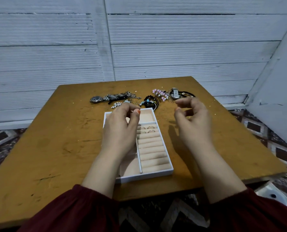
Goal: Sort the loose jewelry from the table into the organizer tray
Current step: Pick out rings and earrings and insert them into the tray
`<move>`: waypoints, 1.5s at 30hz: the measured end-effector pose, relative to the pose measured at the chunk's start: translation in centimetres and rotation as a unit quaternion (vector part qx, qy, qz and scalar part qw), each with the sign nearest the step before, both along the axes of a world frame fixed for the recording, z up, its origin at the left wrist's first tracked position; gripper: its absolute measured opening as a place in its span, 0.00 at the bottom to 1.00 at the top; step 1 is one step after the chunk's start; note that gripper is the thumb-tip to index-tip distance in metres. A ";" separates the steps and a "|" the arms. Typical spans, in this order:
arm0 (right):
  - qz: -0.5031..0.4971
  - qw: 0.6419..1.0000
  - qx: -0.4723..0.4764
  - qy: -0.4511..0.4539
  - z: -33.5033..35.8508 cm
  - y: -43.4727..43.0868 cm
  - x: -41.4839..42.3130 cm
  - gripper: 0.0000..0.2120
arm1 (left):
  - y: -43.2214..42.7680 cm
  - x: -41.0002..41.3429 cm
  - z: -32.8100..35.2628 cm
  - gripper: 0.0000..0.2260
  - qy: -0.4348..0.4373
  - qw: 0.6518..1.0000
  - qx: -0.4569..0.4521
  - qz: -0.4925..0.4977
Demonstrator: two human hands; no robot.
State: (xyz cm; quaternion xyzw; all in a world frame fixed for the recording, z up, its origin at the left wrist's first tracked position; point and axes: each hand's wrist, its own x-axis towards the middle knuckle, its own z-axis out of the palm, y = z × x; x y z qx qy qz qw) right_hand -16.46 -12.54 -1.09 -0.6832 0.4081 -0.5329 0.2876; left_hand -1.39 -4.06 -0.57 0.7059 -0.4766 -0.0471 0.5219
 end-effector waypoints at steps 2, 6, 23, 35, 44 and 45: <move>-0.015 0.999 0.001 -0.030 0.2 0.1 -0.9 0.09 | 0.0 -0.9 0.2 0.06 0.008 1.000 -0.011 -0.009; -0.049 0.998 -0.001 -0.044 0.2 0.2 -3.3 0.10 | 0.0 -3.1 0.4 0.06 0.024 0.999 -0.030 -0.027; -0.134 0.989 0.055 -0.029 -1.2 -3.1 -10.7 0.09 | -6.5 -10.3 1.5 0.03 -0.005 0.993 -0.018 -0.115; -0.117 0.989 0.082 0.026 -1.0 -6.3 -9.0 0.08 | -11.9 -6.7 2.2 0.04 -0.079 0.988 0.069 -0.111; -0.070 0.988 0.080 0.115 0.7 -10.9 -5.6 0.07 | -14.7 -2.9 1.8 0.06 -0.040 0.981 0.136 -0.134; -0.067 0.987 0.083 0.123 0.9 -11.6 -5.1 0.07 | -15.0 -2.6 2.0 0.06 -0.007 0.982 0.130 -0.136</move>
